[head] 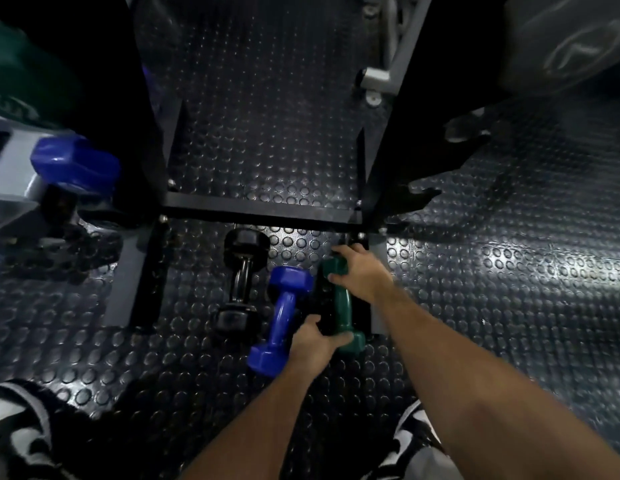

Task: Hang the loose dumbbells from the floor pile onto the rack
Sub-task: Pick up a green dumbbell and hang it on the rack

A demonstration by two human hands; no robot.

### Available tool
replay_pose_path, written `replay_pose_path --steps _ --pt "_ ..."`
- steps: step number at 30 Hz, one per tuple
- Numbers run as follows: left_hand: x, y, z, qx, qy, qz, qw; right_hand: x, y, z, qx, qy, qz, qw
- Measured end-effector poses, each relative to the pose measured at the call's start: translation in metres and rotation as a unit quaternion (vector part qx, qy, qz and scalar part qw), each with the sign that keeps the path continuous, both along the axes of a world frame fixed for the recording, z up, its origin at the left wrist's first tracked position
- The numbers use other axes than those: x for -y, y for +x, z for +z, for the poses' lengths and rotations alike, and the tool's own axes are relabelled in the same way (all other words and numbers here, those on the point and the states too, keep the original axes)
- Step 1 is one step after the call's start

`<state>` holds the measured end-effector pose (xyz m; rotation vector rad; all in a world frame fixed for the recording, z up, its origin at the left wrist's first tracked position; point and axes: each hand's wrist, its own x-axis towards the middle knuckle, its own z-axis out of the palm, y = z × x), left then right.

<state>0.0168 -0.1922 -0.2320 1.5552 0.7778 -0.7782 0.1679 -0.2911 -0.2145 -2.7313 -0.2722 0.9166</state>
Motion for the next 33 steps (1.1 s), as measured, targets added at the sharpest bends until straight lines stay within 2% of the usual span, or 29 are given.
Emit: replay_pose_path --steps 3,9,15,18,22,25,30,33 --pt "0.010 0.000 -0.020 0.007 0.014 -0.038 0.999 -0.007 0.015 -0.026 -0.046 -0.030 0.047 0.997" --pt "0.020 0.010 -0.037 0.040 0.043 -0.120 0.991 -0.007 0.029 -0.051 -0.035 -0.052 0.087 0.994" --pt "0.012 0.012 -0.040 0.024 -0.026 -0.096 0.995 0.001 0.030 -0.032 -0.025 -0.024 0.083 0.996" --pt "0.003 0.007 -0.034 0.045 -0.039 -0.082 0.995 0.014 0.027 -0.009 -0.019 0.006 0.052 0.998" --pt "-0.019 0.007 -0.001 0.087 -0.075 -0.071 0.991 0.032 0.022 0.039 -0.002 0.089 -0.016 0.996" --pt "-0.029 0.012 0.029 0.104 -0.127 -0.068 0.984 0.040 0.024 0.072 0.001 0.112 -0.046 0.993" --pt "-0.029 0.031 0.110 0.135 -0.203 -0.063 0.968 0.052 0.023 0.143 0.071 0.132 -0.119 0.982" --pt "-0.027 0.036 0.163 0.153 -0.225 -0.069 0.960 0.069 0.009 0.185 0.089 0.228 -0.233 0.941"
